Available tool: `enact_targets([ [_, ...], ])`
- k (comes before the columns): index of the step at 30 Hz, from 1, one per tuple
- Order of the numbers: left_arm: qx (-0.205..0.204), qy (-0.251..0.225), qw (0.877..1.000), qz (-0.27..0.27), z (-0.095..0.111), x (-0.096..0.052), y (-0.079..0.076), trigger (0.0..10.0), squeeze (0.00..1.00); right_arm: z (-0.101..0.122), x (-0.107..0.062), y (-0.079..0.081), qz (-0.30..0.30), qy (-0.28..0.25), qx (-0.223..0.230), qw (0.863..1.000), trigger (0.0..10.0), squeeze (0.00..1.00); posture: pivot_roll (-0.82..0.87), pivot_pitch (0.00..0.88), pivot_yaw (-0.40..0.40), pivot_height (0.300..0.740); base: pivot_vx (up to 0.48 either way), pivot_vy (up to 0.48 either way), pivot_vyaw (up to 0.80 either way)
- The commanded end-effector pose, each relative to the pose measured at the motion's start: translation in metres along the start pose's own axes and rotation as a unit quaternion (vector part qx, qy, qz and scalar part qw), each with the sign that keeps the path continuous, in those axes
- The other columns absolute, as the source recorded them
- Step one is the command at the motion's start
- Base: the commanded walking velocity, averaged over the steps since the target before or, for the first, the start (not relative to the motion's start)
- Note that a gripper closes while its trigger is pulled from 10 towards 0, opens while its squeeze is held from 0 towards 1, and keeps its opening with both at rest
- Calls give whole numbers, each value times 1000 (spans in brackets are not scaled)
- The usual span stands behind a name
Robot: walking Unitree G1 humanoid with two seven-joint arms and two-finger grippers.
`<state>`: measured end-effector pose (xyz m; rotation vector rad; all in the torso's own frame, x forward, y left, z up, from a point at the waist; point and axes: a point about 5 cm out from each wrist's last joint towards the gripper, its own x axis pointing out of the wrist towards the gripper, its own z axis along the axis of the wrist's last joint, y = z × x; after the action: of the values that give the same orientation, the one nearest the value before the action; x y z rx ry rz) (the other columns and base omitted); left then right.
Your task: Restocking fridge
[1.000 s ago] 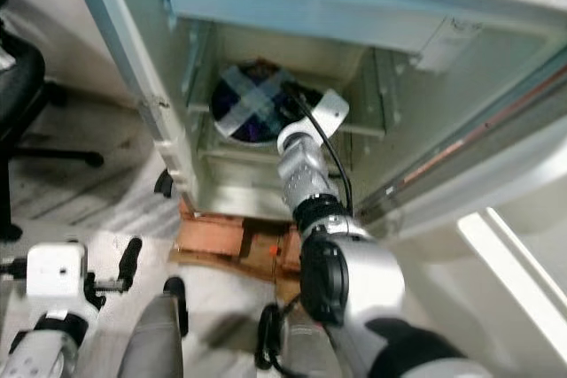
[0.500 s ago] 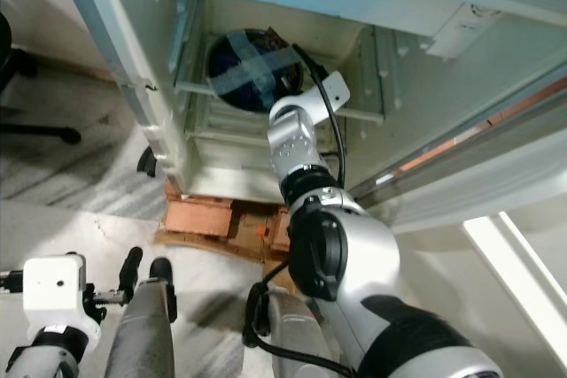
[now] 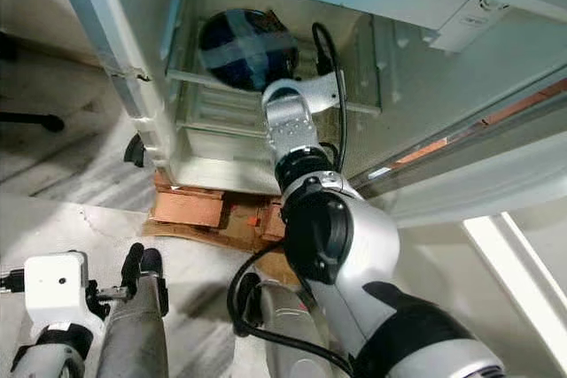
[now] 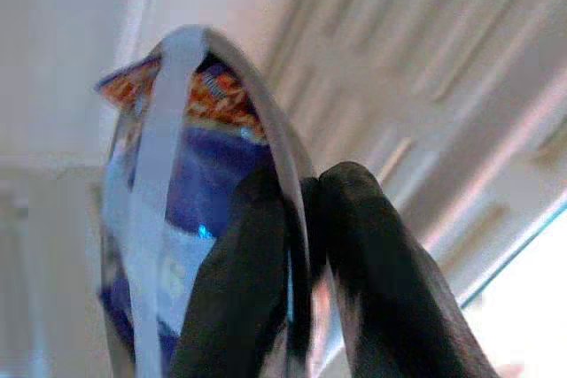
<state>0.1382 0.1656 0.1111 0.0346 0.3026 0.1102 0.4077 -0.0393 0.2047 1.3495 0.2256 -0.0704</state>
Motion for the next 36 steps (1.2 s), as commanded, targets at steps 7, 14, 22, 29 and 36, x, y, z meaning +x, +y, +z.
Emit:
enact_targets([
  [7,-5,19,1000,3,-8,3,-2,10000,0,-66,-16,15,50,96,3,994,10000,1000,258,423,-264,740,0,0,0],
  [14,-5,-4,1000,-1,-3,22,-2,10000,0,-45,-9,1,92,85,-132,983,10000,1000,235,368,-257,740,0,0,0],
  [22,8,-41,999,-15,9,54,1,10000,0,23,-2,-38,157,43,-362,918,10000,0,199,267,-214,740,0,0,0],
  [29,26,-73,996,-39,23,84,1,10000,0,58,-15,-66,220,31,-497,839,10000,0,158,178,-146,740,0,0,0],
  [36,41,-103,991,-72,26,100,-8,10000,0,49,-66,-106,290,37,-592,751,10000,631,109,67,-96,740,0,0,0],
])
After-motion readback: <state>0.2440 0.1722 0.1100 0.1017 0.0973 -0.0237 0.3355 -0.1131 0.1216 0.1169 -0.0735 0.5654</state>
